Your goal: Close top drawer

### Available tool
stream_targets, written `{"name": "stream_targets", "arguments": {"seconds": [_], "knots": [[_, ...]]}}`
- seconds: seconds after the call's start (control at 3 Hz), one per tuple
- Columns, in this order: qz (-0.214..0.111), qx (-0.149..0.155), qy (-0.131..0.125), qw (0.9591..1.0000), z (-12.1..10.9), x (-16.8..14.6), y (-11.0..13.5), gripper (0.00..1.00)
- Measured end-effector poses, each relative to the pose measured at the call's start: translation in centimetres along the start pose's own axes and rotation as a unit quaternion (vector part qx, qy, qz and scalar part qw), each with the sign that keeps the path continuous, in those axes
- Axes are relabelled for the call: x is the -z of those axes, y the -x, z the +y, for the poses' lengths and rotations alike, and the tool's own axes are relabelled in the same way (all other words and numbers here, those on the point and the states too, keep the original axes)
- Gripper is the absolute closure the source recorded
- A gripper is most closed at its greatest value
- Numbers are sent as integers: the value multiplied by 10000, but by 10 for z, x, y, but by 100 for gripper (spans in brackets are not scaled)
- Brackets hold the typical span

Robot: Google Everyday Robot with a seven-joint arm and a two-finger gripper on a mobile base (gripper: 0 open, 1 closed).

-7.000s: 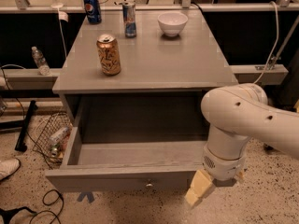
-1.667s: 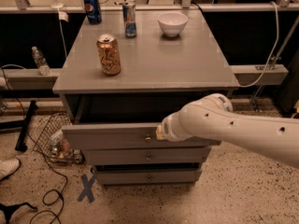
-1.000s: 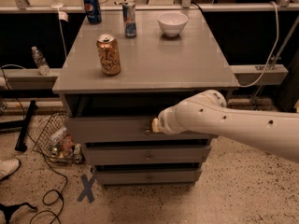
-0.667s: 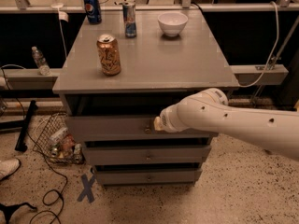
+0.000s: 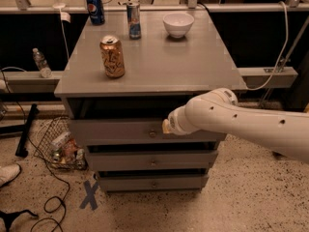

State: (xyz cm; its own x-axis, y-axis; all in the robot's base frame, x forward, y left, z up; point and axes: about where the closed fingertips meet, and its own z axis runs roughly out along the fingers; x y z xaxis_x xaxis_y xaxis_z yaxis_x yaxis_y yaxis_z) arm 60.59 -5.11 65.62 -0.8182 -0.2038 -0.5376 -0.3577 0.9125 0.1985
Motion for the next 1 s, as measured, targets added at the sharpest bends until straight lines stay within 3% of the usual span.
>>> {"name": "stream_targets", "arguments": {"seconds": [1.0], "knots": [[254, -74, -154, 9995, -16, 3, -14, 100]]}}
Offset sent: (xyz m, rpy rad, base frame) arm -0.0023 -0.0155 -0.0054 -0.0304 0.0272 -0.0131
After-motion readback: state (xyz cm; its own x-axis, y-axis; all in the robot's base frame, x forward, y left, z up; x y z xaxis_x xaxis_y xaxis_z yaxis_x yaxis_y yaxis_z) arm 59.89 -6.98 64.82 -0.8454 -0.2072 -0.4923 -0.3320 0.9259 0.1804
